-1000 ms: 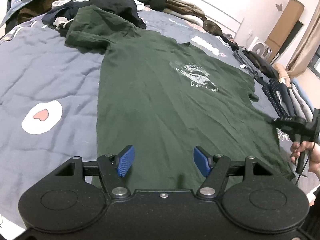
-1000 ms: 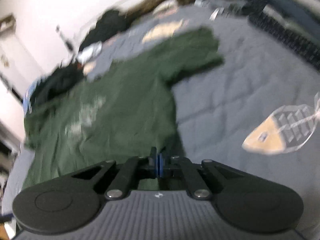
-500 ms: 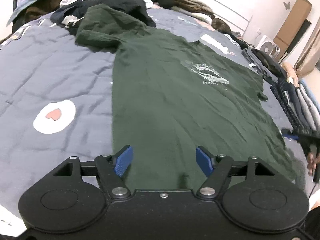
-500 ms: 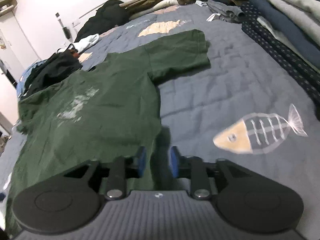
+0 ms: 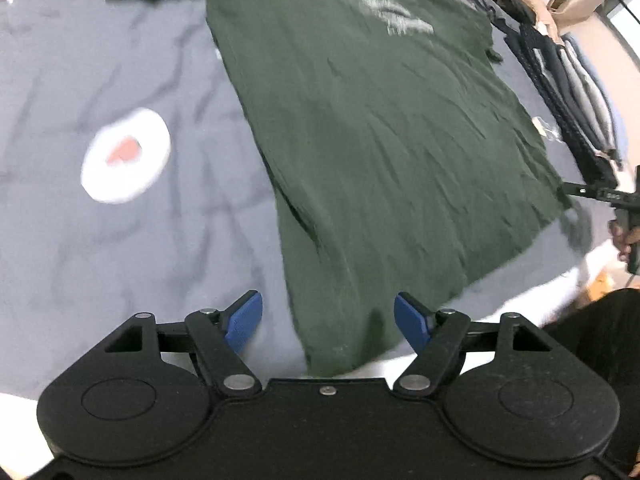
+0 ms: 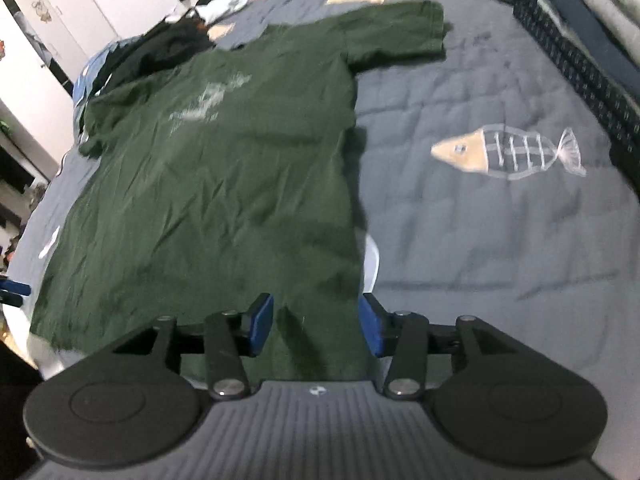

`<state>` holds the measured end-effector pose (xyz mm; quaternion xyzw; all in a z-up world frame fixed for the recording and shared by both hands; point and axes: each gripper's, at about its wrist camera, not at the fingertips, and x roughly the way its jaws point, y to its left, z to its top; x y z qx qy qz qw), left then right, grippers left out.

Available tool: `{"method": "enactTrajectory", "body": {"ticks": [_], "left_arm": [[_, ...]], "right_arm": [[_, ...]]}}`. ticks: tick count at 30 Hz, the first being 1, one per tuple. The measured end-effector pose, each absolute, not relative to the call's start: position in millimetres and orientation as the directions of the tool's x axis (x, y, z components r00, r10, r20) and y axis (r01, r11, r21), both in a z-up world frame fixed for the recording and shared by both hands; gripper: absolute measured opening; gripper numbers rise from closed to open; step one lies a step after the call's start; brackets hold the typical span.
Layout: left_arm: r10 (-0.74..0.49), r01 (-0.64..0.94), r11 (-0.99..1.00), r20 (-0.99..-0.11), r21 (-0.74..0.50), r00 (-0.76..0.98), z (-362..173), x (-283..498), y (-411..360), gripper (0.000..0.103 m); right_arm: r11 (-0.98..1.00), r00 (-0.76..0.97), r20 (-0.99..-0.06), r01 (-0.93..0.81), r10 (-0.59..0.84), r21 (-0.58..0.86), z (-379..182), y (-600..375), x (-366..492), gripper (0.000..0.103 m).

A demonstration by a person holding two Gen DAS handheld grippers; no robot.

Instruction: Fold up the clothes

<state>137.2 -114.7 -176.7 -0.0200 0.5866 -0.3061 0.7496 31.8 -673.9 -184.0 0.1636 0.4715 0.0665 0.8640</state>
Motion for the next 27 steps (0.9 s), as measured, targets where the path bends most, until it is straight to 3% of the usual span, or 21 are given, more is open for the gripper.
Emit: {"method": "enactTrajectory", "body": {"ticks": [5,8,9,10,11,12,13,19,23,27], "left_arm": [[-0.473,0.422,0.816,-0.876,-0.394,0.096,-202.2,134.8,-115.9,0.068],[-0.491,0.396,0.815,-0.867,-0.423,0.086,-210.0,131.8,-115.2,0.046],[-0.502,0.397,0.81,-0.86,-0.433,0.087,-208.8,129.6,-115.5,0.03],[-0.51,0.406,0.803,-0.855,-0.436,0.09,-206.6,127.3,-116.6,0.019],[-0.515,0.412,0.799,-0.852,-0.437,0.096,-203.9,125.8,-117.5,0.016],[-0.518,0.417,0.797,-0.849,-0.436,0.104,-200.9,124.9,-118.4,0.01],[-0.528,0.417,0.793,-0.842,-0.443,0.11,-197.3,124.2,-118.6,0.006],[-0.671,0.491,0.701,-0.711,-0.517,0.21,-142.7,113.6,-89.0,0.005],[-0.648,0.551,0.696,-0.734,-0.461,0.204,-120.8,108.6,-72.0,0.004],[-0.582,0.58,0.702,-0.802,-0.413,0.133,-128.9,101.9,-71.9,0.004]], "right_arm": [[0.905,0.541,-0.78,0.076,0.315,0.418,-194.9,-679.7,25.4,0.049],[0.9,0.545,-0.784,0.112,0.298,0.42,-199.8,-675.6,24.5,0.048],[0.902,0.55,-0.785,0.124,0.285,0.414,-200.0,-673.9,24.7,0.046],[0.903,0.558,-0.784,0.134,0.271,0.408,-199.6,-671.8,24.4,0.038],[0.903,0.57,-0.778,0.136,0.265,0.407,-198.9,-669.5,23.4,0.03],[0.902,0.581,-0.77,0.137,0.262,0.41,-197.5,-667.1,22.1,0.012],[0.899,0.592,-0.761,0.135,0.265,0.418,-195.0,-664.6,20.5,0.004],[0.872,0.646,-0.69,0.076,0.327,0.484,-157.7,-654.3,1.7,0.001],[0.882,0.634,-0.673,-0.032,0.382,0.47,-119.3,-640.3,-17.3,0.001],[0.899,0.532,-0.741,-0.099,0.41,0.426,-111.7,-622.1,-25.4,0.0]]}}
